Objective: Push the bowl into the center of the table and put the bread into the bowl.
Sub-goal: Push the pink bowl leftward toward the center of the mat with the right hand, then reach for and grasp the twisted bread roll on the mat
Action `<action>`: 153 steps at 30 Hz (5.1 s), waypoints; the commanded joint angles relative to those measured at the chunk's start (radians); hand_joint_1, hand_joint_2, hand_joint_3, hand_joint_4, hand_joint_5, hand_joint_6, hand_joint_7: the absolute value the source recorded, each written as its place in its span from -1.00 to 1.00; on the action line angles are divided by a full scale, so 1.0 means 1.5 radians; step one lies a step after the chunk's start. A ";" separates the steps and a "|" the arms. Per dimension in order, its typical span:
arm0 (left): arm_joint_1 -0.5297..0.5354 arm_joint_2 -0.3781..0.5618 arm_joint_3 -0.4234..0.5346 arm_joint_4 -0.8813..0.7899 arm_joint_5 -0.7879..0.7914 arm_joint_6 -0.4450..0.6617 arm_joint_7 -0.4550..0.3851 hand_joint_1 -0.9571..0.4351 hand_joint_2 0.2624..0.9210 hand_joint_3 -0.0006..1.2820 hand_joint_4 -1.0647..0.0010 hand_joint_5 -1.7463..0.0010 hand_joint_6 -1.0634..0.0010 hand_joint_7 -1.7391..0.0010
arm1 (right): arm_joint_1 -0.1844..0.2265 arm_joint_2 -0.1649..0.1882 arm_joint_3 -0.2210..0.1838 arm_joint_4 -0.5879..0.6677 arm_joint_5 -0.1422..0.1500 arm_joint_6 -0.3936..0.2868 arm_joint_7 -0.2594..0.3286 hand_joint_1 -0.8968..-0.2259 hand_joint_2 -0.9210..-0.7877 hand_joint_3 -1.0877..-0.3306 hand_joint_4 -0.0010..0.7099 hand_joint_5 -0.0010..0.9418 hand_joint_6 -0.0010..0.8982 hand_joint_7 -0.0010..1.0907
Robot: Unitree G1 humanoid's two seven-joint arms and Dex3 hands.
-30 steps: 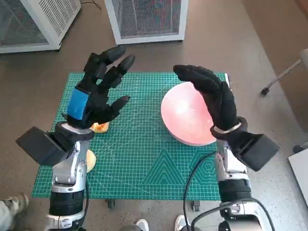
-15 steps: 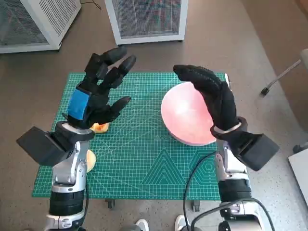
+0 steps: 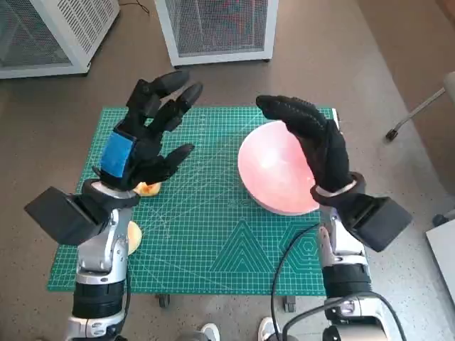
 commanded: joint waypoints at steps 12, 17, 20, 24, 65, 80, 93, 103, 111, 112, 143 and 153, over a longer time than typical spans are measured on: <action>0.003 0.008 -0.002 -0.014 0.003 -0.001 -0.002 -0.36 1.00 -0.50 0.29 0.99 0.92 0.10 | -0.003 -0.023 -0.019 0.011 0.017 0.010 0.011 -0.16 -1.00 0.22 -0.26 -1.00 -0.24 -0.97; 0.008 0.007 -0.001 -0.021 0.002 0.002 0.001 -0.36 1.00 -0.50 0.29 0.99 0.93 0.10 | -0.009 -0.043 -0.042 0.021 0.032 0.014 0.009 -0.12 -1.00 0.16 -0.30 -1.00 -0.25 -0.98; 0.010 0.007 -0.001 -0.023 0.003 0.003 0.002 -0.36 1.00 -0.50 0.29 0.99 0.93 0.10 | -0.011 -0.050 -0.056 0.032 0.031 0.011 -0.007 -0.11 -1.00 0.11 -0.32 -1.00 -0.26 -0.98; 0.012 0.007 0.000 -0.023 0.005 0.003 0.006 -0.36 1.00 -0.50 0.28 0.99 0.93 0.10 | -0.011 -0.056 -0.078 0.054 0.019 -0.004 -0.045 -0.11 -1.00 0.09 -0.33 -1.00 -0.25 -0.98; 0.021 0.010 0.001 -0.019 0.027 -0.015 0.022 -0.38 1.00 -0.48 0.23 0.97 0.91 0.10 | -0.059 -0.117 -0.151 0.418 -0.048 -0.002 -0.191 0.00 -1.00 0.03 -0.34 -0.99 -0.27 -0.99; 0.032 0.017 0.004 -0.036 0.018 -0.004 0.020 -0.38 1.00 -0.48 0.21 0.97 0.89 0.12 | -0.070 -0.063 -0.156 0.462 -0.054 0.110 -0.217 0.03 -1.00 0.09 -0.38 -1.00 -0.26 -0.99; 0.046 0.020 0.004 -0.044 0.014 -0.003 0.021 -0.37 1.00 -0.49 0.20 0.97 0.88 0.13 | -0.085 -0.017 -0.152 0.470 -0.069 0.174 -0.233 -0.01 -1.00 0.11 -0.39 -0.99 -0.25 -0.98; 0.063 0.024 0.011 -0.070 0.016 0.009 0.029 -0.38 1.00 -0.49 0.18 0.97 0.87 0.15 | -0.114 0.011 -0.154 0.470 -0.076 0.194 -0.234 -0.03 -1.00 0.12 -0.40 -1.00 -0.24 -0.98; 0.073 0.027 0.017 -0.074 0.017 0.008 0.037 -0.39 1.00 -0.49 0.18 0.97 0.86 0.16 | -0.134 0.024 -0.156 0.472 -0.076 0.209 -0.230 -0.04 -1.00 0.12 -0.43 -1.00 -0.26 -0.99; 0.074 0.027 0.018 -0.074 0.019 0.007 0.039 -0.39 1.00 -0.49 0.18 0.97 0.86 0.16 | -0.135 0.026 -0.156 0.473 -0.077 0.210 -0.229 -0.05 -1.00 0.12 -0.44 -1.00 -0.26 -0.99; 0.076 0.021 0.021 -0.064 0.014 0.003 0.044 -0.38 1.00 -0.49 0.17 0.98 0.82 0.22 | -0.167 0.049 -0.137 0.468 -0.087 0.221 -0.218 -0.20 -1.00 0.27 -0.43 -1.00 -0.20 -0.97; 0.079 0.024 0.025 -0.064 0.009 0.002 0.041 -0.38 1.00 -0.49 0.17 0.98 0.81 0.22 | -0.177 0.030 -0.145 0.454 -0.075 0.200 -0.191 -0.18 -1.00 0.27 -0.42 -0.99 -0.21 -0.97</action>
